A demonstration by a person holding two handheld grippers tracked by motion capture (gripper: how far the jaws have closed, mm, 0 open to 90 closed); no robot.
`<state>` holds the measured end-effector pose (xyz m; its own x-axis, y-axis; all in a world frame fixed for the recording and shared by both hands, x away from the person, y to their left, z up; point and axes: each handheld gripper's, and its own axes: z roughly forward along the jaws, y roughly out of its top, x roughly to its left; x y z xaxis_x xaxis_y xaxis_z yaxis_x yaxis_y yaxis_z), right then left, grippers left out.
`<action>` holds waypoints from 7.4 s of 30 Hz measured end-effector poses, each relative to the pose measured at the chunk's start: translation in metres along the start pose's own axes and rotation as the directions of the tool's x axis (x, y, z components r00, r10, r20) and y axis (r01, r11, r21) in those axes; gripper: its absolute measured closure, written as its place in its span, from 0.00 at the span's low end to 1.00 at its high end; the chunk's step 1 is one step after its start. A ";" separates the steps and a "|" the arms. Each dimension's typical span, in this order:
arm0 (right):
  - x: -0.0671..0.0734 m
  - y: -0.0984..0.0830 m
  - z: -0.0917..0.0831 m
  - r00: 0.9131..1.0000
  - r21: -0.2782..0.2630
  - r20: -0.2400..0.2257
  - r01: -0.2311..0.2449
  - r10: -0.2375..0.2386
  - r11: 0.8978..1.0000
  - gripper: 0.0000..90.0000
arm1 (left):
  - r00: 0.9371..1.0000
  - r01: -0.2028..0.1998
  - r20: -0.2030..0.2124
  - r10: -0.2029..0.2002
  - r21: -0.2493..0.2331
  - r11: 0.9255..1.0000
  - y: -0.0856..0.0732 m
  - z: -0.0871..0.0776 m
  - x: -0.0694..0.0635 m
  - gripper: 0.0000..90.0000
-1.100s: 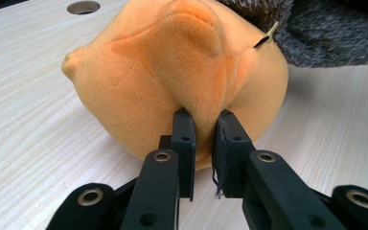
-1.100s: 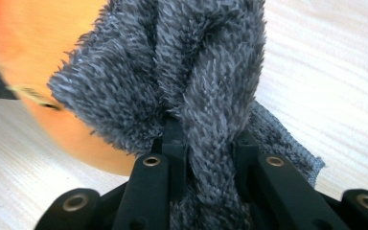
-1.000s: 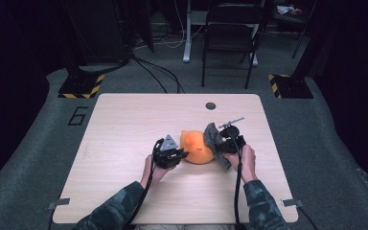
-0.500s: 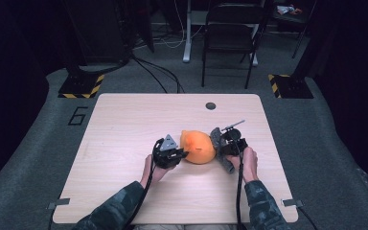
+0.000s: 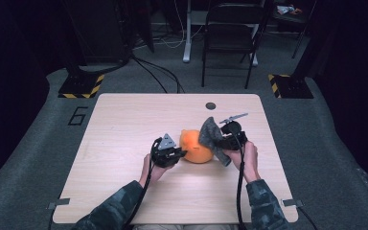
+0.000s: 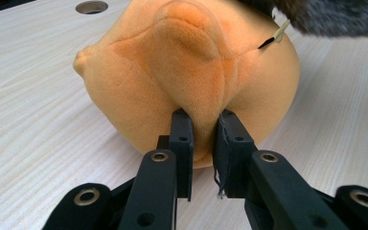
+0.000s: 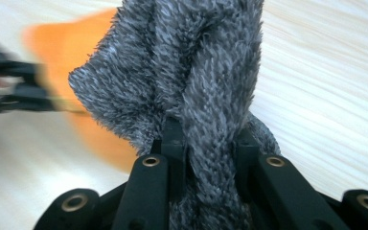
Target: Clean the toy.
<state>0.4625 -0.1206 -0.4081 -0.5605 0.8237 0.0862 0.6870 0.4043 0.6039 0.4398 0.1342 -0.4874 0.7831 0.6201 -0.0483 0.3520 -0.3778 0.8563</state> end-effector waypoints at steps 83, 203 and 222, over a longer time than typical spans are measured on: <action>-0.036 -0.030 0.048 0.994 0.089 0.074 -0.087 0.080 0.992 0.81 | 0.998 0.057 0.001 -0.057 -0.009 0.998 -0.007 -0.004 0.000 0.86; 0.044 0.007 0.020 0.982 -0.097 0.088 0.174 -0.165 0.980 0.80 | 0.999 -0.005 -0.043 0.005 -0.005 1.000 -0.001 -0.004 -0.006 0.86; -0.016 -0.019 0.042 0.999 0.035 0.027 -0.028 0.027 0.999 0.80 | 0.999 -0.018 -0.034 0.018 -0.002 1.000 -0.003 -0.003 -0.002 0.84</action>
<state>0.4777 -0.1250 -0.4539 -0.5291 0.8447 0.0809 0.7180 0.3948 0.5732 0.4356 0.1359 -0.4883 0.7717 0.6358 -0.0152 0.3364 -0.3878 0.8581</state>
